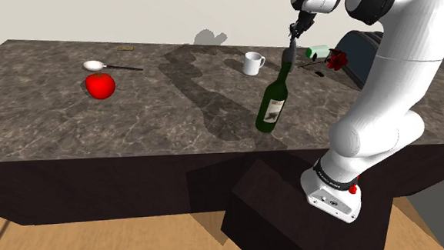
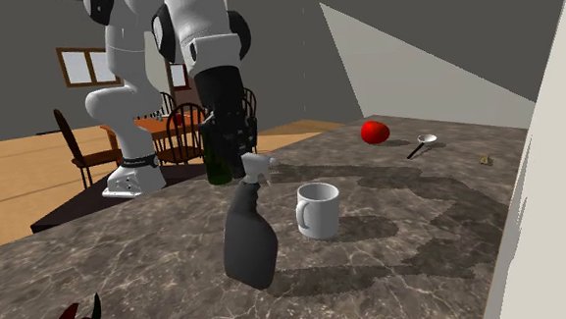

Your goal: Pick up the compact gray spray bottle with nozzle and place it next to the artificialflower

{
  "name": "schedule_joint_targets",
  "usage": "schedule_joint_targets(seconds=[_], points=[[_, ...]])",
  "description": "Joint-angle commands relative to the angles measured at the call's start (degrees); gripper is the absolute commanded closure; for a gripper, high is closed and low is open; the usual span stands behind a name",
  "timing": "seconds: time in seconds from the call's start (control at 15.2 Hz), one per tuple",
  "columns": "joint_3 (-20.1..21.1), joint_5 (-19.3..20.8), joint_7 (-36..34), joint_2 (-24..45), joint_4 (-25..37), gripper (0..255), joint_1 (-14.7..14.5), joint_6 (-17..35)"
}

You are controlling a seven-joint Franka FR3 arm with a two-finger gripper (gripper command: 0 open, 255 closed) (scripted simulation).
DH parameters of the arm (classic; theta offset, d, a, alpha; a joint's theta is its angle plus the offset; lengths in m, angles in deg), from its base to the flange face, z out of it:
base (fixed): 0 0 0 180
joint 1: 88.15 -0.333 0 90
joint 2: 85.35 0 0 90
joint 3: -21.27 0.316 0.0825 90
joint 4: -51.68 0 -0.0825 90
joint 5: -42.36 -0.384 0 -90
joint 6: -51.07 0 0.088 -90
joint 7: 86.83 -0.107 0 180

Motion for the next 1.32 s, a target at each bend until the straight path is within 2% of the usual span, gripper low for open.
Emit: schedule_joint_targets(seconds=[0.0, 0.07, 0.13, 0.46, 0.73, 1.25], points=[[0.0, 0.0, 0.0, -0.01, 0.0, 255, 0.0, 0.02], [0.0, 0.0, 0.0, -0.01, 0.0, 255, 0.0, 0.02], [0.0, 0.0, 0.0, 0.0, 0.0, 0, 0.0, 0.02], [0.0, 0.0, 0.0, -0.01, 0.0, 0, 0.0, 0.01], [-0.94, 2.47, -1.5, -5.33, -0.43, 0, -1.19, -4.6], [-0.93, 2.48, -1.5, -5.34, -0.43, 0, -1.17, -4.6]])
